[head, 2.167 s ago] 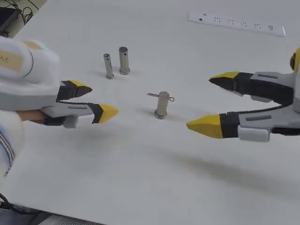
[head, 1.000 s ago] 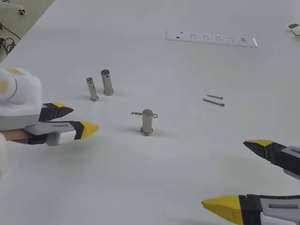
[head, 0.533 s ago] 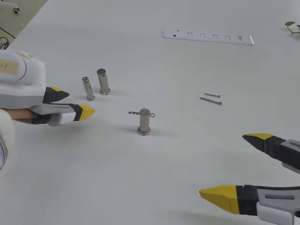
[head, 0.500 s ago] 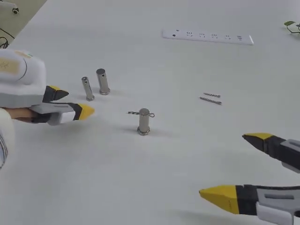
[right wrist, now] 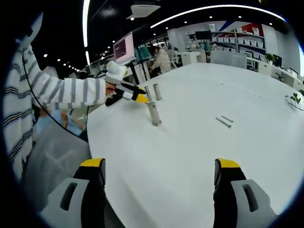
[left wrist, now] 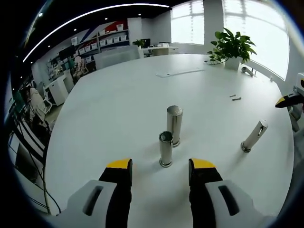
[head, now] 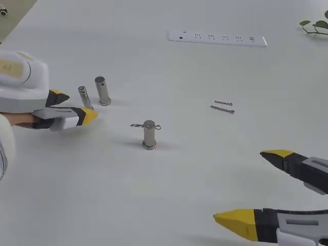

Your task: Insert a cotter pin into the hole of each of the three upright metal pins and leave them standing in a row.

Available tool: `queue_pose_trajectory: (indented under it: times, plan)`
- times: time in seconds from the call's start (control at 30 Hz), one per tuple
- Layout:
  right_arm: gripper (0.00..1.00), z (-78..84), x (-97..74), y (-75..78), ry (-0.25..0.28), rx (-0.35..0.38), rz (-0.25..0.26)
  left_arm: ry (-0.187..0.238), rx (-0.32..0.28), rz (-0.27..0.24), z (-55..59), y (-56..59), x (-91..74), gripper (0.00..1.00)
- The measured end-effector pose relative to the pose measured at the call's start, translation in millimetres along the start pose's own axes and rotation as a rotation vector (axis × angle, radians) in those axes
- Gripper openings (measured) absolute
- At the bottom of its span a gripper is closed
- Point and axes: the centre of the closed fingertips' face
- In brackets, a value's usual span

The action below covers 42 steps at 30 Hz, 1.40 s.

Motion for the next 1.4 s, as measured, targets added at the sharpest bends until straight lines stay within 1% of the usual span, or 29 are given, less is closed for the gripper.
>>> queue_pose_trajectory:
  times: [0.13, 0.3, 0.4, 0.6, 0.67, 0.77, 0.87, 1.03, 1.27, 1.33, 1.4]
  plan:
    - [0.96, 0.1, -1.4, 0.0, 0.004, 0.012, 0.006, 0.000, 0.000, -0.016, -3.1, -4.1, 3.2, 0.47]
    - [0.96, 1.4, -2.8, -2.1, 0.004, 0.014, 0.009, 0.012, 0.002, -0.005, -8.5, -2.7, 7.8, 0.44]
    - [0.96, 2.0, -3.3, -3.8, 0.002, 0.012, 0.010, 0.008, -0.006, -0.001, -8.5, -1.7, 10.7, 0.43]
    - [0.96, 3.5, -4.1, -6.2, 0.002, 0.020, 0.014, 0.005, -0.008, 0.008, -8.1, -0.3, 15.2, 0.37]
    - [0.95, 4.9, -4.5, -9.3, -0.003, 0.019, 0.002, 0.002, -0.006, 0.009, -7.5, -1.3, 16.5, 0.35]
    - [0.95, 5.5, -5.4, -11.3, -0.004, 0.015, 0.001, -0.006, 0.002, 0.011, -6.0, -3.1, 17.2, 0.34]
    - [0.95, 4.9, -6.1, -11.0, 0.000, 0.019, 0.006, -0.003, -0.004, 0.018, -6.6, -3.5, 17.3, 0.29]
    - [0.95, 6.7, -7.4, -8.4, -0.004, 0.020, 0.019, 0.002, 0.002, 0.025, -8.0, -3.5, 18.4, 0.26]
    - [0.93, 8.0, -8.5, -8.2, -0.008, 0.024, 0.024, 0.010, 0.026, 0.029, -10.2, -3.3, 20.8, 0.25]
    - [0.93, 7.9, -8.6, -8.6, -0.008, 0.024, 0.025, 0.016, 0.036, 0.041, -11.7, -0.8, 21.3, 0.22]
    - [0.93, 7.8, -8.4, -8.9, -0.007, 0.026, 0.025, 0.017, 0.033, 0.052, -12.0, 2.0, 22.1, 0.16]
Point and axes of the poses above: the centre of the closed fingertips' face, and the gripper's own axes: x roughly forward along the fingers, y roughly to its right, z roughly out of its underside, and after that the axes turned 2 degrees about -x, right-handed
